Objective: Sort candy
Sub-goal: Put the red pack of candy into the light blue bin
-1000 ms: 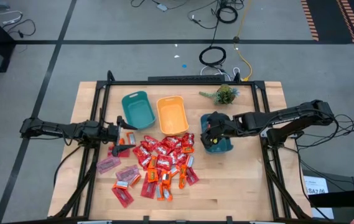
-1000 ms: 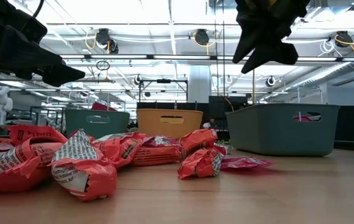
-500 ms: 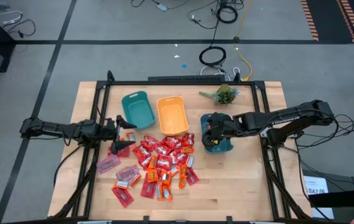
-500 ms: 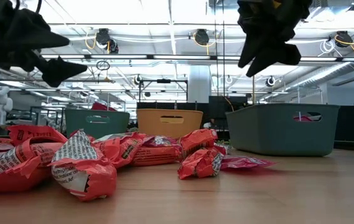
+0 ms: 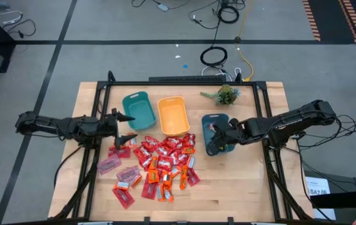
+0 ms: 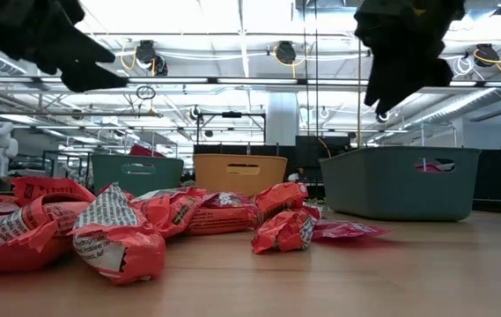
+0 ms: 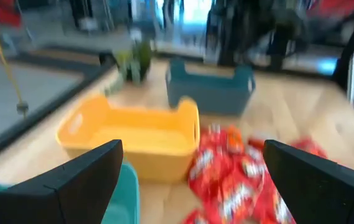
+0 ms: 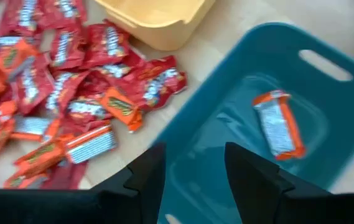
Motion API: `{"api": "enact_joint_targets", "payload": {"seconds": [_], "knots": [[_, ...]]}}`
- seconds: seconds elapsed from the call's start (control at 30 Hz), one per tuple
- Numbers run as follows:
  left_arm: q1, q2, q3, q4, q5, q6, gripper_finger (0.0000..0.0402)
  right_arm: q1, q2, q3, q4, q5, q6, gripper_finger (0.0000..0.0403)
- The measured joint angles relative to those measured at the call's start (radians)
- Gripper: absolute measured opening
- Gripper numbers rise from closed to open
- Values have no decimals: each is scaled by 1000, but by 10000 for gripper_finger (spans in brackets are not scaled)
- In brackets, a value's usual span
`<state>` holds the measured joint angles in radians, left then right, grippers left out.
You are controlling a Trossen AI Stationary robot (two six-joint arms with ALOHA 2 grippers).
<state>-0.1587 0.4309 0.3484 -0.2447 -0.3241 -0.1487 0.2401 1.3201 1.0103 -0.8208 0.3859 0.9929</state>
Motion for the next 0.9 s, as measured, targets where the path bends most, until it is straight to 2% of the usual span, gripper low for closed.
{"api": "enact_joint_targets", "payload": {"seconds": [0.13,0.3,0.5,0.57,0.7,0.9], "knots": [[-14,165,151,-204,0,-63,396,60,0,0,-65,41,101,155],[-14,341,290,-360,51,-198,396,132,0,0,-76,113,190,155],[-33,501,345,-402,142,-324,396,267,2,0,-66,401,284,155],[-53,537,352,-401,154,-368,396,312,5,0,-48,467,299,155],[-121,590,382,-402,139,-426,396,382,20,0,0,489,281,155],[-236,642,470,-408,37,-475,396,464,100,0,57,480,273,155]]}}
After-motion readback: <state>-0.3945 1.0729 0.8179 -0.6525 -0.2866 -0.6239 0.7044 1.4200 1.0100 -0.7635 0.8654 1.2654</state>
